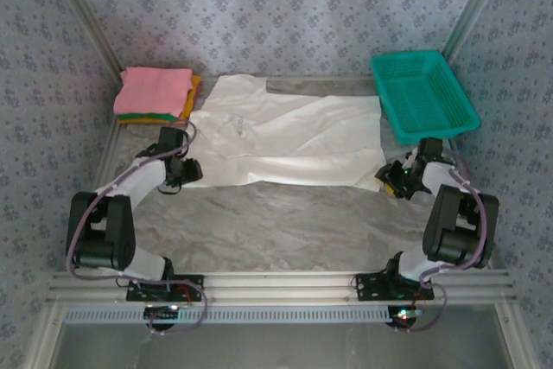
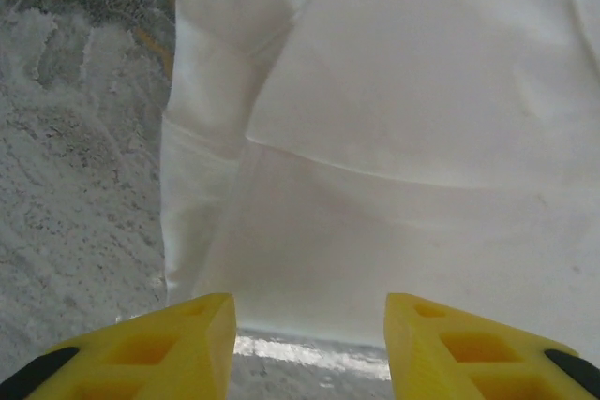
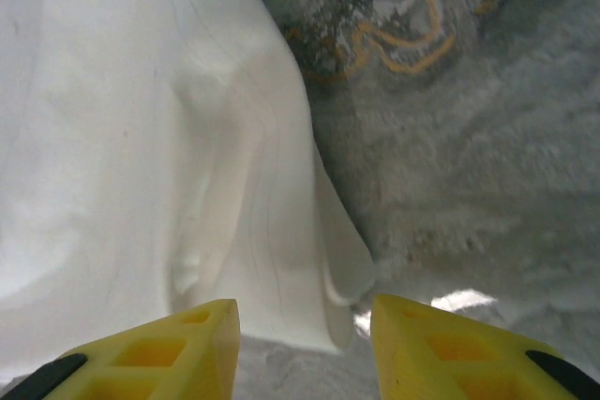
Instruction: Fold and stack the t-shirts
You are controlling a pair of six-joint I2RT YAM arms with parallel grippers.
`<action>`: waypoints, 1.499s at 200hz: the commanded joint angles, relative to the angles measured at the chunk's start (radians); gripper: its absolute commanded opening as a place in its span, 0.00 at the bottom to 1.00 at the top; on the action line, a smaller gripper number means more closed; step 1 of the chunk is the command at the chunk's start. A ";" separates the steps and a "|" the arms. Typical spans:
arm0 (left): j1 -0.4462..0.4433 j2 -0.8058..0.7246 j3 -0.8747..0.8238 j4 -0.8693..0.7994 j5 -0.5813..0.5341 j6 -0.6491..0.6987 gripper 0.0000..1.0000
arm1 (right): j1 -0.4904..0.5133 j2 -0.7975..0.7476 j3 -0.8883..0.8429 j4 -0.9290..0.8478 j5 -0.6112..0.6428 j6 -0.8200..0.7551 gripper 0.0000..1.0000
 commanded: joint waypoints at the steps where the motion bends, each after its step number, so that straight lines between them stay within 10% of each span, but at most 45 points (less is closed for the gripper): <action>1: 0.016 0.033 0.015 0.047 0.026 -0.021 0.44 | 0.009 0.060 -0.005 0.089 -0.048 0.021 0.39; 41: 0.026 0.060 0.007 0.065 0.013 -0.027 0.44 | 0.005 0.040 -0.008 0.094 0.010 0.031 0.00; 133: 0.064 0.114 -0.032 0.121 0.004 -0.038 0.43 | -0.046 -0.030 0.109 -0.090 0.137 -0.038 0.00; 151: 0.064 0.115 -0.031 0.122 0.011 -0.035 0.43 | -0.051 -0.026 0.118 -0.097 0.130 -0.039 0.33; 184: 0.066 0.106 -0.033 0.120 0.014 -0.030 0.43 | -0.051 -0.060 0.058 -0.079 0.091 -0.019 0.44; 300: 0.067 0.113 -0.012 0.096 0.020 -0.015 0.43 | -0.042 0.002 -0.078 0.126 0.012 0.004 0.32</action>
